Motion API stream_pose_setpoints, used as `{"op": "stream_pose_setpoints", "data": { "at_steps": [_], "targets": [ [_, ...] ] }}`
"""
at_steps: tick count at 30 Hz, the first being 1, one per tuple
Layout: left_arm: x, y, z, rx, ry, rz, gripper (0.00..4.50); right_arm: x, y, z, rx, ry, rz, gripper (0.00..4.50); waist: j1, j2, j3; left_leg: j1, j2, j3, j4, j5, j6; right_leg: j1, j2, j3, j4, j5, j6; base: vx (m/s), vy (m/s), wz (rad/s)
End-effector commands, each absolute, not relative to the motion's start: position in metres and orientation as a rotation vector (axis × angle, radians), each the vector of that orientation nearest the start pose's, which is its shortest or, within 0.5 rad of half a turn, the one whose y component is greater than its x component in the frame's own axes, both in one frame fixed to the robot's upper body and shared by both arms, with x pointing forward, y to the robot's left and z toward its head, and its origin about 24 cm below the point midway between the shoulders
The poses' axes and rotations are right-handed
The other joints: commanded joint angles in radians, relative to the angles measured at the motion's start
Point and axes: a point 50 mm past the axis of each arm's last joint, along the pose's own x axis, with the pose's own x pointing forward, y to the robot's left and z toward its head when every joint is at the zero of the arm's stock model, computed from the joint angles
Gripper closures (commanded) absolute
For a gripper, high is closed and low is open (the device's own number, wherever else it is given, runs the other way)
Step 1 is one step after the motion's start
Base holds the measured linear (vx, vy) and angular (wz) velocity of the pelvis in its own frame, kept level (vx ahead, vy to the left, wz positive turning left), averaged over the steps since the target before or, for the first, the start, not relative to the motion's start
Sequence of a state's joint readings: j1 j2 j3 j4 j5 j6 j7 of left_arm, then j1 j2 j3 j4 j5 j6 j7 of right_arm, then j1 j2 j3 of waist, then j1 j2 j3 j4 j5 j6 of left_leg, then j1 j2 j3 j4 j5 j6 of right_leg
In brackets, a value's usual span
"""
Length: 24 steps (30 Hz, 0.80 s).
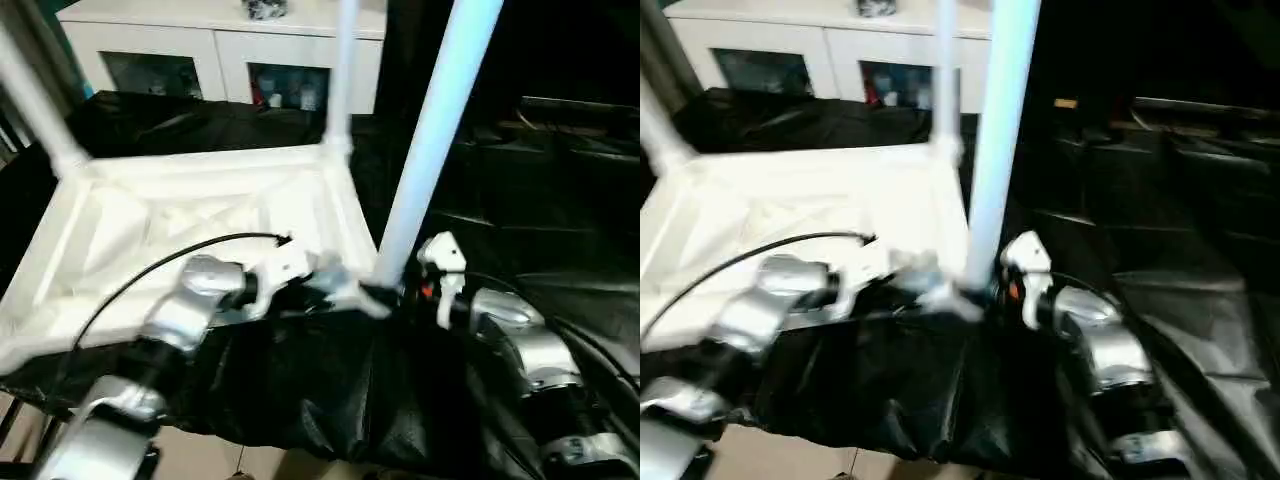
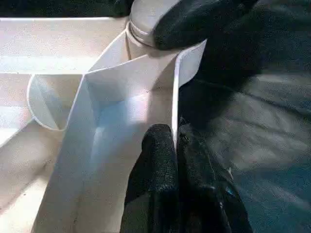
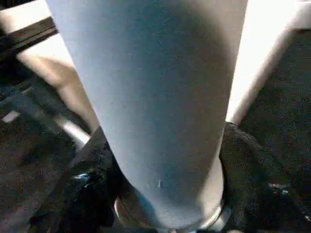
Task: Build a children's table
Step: Rotate leg to tighten
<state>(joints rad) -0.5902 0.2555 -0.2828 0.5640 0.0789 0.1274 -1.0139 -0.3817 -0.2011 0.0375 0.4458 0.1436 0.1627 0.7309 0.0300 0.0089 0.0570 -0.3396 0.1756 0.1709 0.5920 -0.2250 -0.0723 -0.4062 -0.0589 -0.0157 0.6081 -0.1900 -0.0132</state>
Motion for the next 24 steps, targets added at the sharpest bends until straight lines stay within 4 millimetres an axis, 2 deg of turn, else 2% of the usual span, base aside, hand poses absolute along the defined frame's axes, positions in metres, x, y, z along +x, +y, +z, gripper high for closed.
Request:
{"op": "stream_pose_setpoints", "data": {
  "at_steps": [1, 2, 3, 4, 5, 7, 8, 9, 10, 11, 12, 14, 15, 16, 19, 21, 22, 23, 24],
  "targets": [
    [0.327, 0.079, 0.053, 0.374, 0.323, -1.125, 4.50, 0.303, -0.103, 0.021, 0.031, 0.290, 0.787, 1.93, -0.003, -0.010, -0.047, -0.010, 0.042, -0.010, -0.077, -0.147, 0.029, 0.047, -0.068, 0.039, -0.085, -0.268, -0.214, 0.000, 0.000, 0.00],
    [0.327, 0.070, 0.053, 0.371, 0.312, -1.112, 4.50, 0.304, -0.096, 0.019, 0.037, 0.296, 0.726, 1.93, -0.001, -0.006, -0.049, -0.010, 0.041, -0.012, -0.077, -0.146, 0.029, 0.049, -0.069, 0.038, -0.084, -0.266, -0.213, 0.000, 0.000, 0.00],
    [0.326, 0.061, 0.053, 0.367, 0.299, -1.110, 4.50, 0.306, -0.087, 0.017, 0.037, 0.300, 0.661, 1.93, -0.005, -0.006, -0.049, -0.010, 0.041, -0.009, -0.076, -0.137, 0.027, 0.046, -0.068, 0.039, -0.085, -0.248, -0.213, 0.000, 0.000, 0.00],
    [0.325, 0.055, 0.053, 0.363, 0.291, -1.110, 4.50, 0.307, -0.080, 0.017, 0.037, 0.298, 0.624, 1.93, -0.005, -0.006, -0.051, -0.010, 0.039, -0.009, -0.075, -0.127, 0.025, 0.048, -0.067, 0.039, -0.084, -0.233, -0.213, 0.000, 0.000, 0.00],
    [0.325, 0.055, 0.053, 0.363, 0.291, -1.110, 4.50, 0.307, -0.080, 0.017, 0.037, 0.298, 0.624, 1.93, -0.006, -0.006, -0.051, -0.011, 0.039, -0.010, -0.076, -0.125, 0.025, 0.049, -0.067, 0.038, -0.083, -0.228, -0.213, 0.000, 0.000, 0.00],
    [0.322, 0.047, 0.053, 0.364, 0.275, -1.146, 4.50, 0.308, -0.066, 0.020, 0.054, 0.289, 0.638, 1.93, -0.006, -0.003, -0.051, -0.012, 0.038, -0.010, -0.076, -0.137, 0.032, 0.050, -0.068, 0.039, -0.085, -0.231, -0.212, 0.000, 0.000, 0.00],
    [0.321, 0.046, 0.053, 0.366, 0.271, -1.152, 4.50, 0.308, -0.064, 0.021, 0.040, 0.280, 0.643, 1.58, -0.005, -0.002, -0.051, -0.011, 0.038, -0.009, -0.077, -0.147, 0.035, 0.049, -0.067, 0.039, -0.086, -0.235, -0.210, 0.000, 0.000, 0.00],
    [0.321, 0.048, 0.053, 0.371, 0.269, -1.163, 4.50, 0.308, -0.065, 0.021, 0.045, 0.279, 0.645, 1.23, -0.005, -0.002, -0.050, -0.012, 0.039, -0.010, -0.078, -0.154, 0.037, 0.050, -0.067, 0.039, -0.086, -0.238, -0.208, 0.000, 0.000, 0.00],
    [0.321, 0.049, 0.054, 0.376, 0.269, -1.173, 4.50, 0.309, -0.067, 0.021, 0.054, 0.280, 0.645, 1.23, -0.006, 0.002, -0.050, -0.011, 0.040, -0.010, -0.080, -0.162, 0.037, 0.048, -0.067, 0.038, -0.087, -0.238, -0.210, 0.000, 0.000, 0.00],
    [0.320, 0.053, 0.054, 0.384, 0.264, -1.179, 4.50, 0.309, -0.070, 0.021, 0.071, 0.281, 0.651, 1.20, -0.007, -0.001, -0.051, -0.012, 0.040, -0.010, -0.079, -0.164, 0.037, 0.049, -0.067, 0.039, -0.087, -0.235, -0.210, 0.000, 0.000, 0.00],
    [0.320, 0.055, 0.054, 0.389, 0.260, -1.183, 4.50, 0.309, -0.073, 0.022, 0.081, 0.282, 0.655, 0.94, -0.007, 0.000, -0.050, -0.012, 0.041, -0.011, -0.080, -0.170, 0.039, 0.050, -0.068, 0.039, -0.086, -0.233, -0.213, 0.000, 0.000, 0.00],
    [0.320, 0.060, 0.055, 0.391, 0.258, -1.190, 4.50, 0.311, -0.079, 0.023, 0.072, 0.277, 0.650, 0.81, -0.007, 0.001, -0.052, -0.012, 0.041, -0.011, -0.079, -0.163, 0.040, 0.051, -0.069, 0.039, -0.084, -0.219, -0.216, 0.000, 0.000, 0.00],
    [0.319, 0.066, 0.055, 0.404, 0.256, -1.208, 4.50, 0.313, -0.088, 0.024, 0.029, 0.271, 0.649, 0.75, -0.008, -0.001, -0.052, -0.012, 0.041, -0.011, -0.078, -0.156, 0.044, 0.051, -0.068, 0.039, -0.084, -0.202, -0.221, 0.000, 0.000, 0.00],
    [0.318, 0.070, 0.055, 0.408, 0.261, -1.218, 4.50, 0.315, -0.093, 0.024, 0.006, 0.269, 0.654, 0.75, -0.010, -0.003, -0.056, -0.014, 0.040, -0.010, -0.075, -0.140, 0.049, 0.055, -0.069, 0.039, -0.080, -0.172, -0.229, 0.000, 0.000, 0.00],
    [0.316, 0.077, 0.054, 0.415, 0.269, -1.241, 4.50, 0.316, -0.103, 0.026, -0.029, 0.263, 0.679, 0.75, -0.011, -0.001, -0.057, -0.015, 0.040, -0.007, -0.070, -0.104, 0.069, 0.056, -0.069, 0.038, -0.073, -0.103, -0.258, 0.000, 0.000, 0.00],
    [0.315, 0.084, 0.054, 0.416, 0.282, -1.263, 4.50, 0.316, -0.111, 0.029, -0.044, 0.255, 0.734, 0.75, -0.009, -0.001, -0.057, -0.015, 0.042, -0.007, -0.070, -0.102, 0.079, 0.057, -0.070, 0.037, -0.072, -0.093, -0.269, 0.000, 0.000, 0.00],
    [0.315, 0.089, 0.054, 0.418, 0.287, -1.280, 4.50, 0.316, -0.115, 0.032, -0.046, 0.243, 0.787, 0.75, -0.008, -0.005, -0.058, -0.016, 0.042, -0.007, -0.069, -0.100, 0.086, 0.059, -0.070, 0.037, -0.070, -0.092, -0.271, 0.000, 0.000, 0.00],
    [0.314, 0.090, 0.054, 0.418, 0.290, -1.285, 4.50, 0.315, -0.116, 0.033, -0.046, 0.241, 0.812, 0.75, -0.008, -0.003, -0.058, -0.016, 0.043, -0.007, -0.069, -0.100, 0.089, 0.058, -0.071, 0.037, -0.070, -0.091, -0.273, 0.000, 0.000, 0.00],
    [0.314, 0.095, 0.055, 0.416, 0.299, -1.303, 4.50, 0.310, -0.117, 0.036, -0.046, 0.233, 0.904, 0.75, -0.007, -0.004, -0.058, -0.014, 0.043, -0.007, -0.069, -0.104, 0.096, 0.059, -0.069, 0.036, -0.070, -0.088, -0.276, 0.000, 0.000, 0.00]
  ]
}}
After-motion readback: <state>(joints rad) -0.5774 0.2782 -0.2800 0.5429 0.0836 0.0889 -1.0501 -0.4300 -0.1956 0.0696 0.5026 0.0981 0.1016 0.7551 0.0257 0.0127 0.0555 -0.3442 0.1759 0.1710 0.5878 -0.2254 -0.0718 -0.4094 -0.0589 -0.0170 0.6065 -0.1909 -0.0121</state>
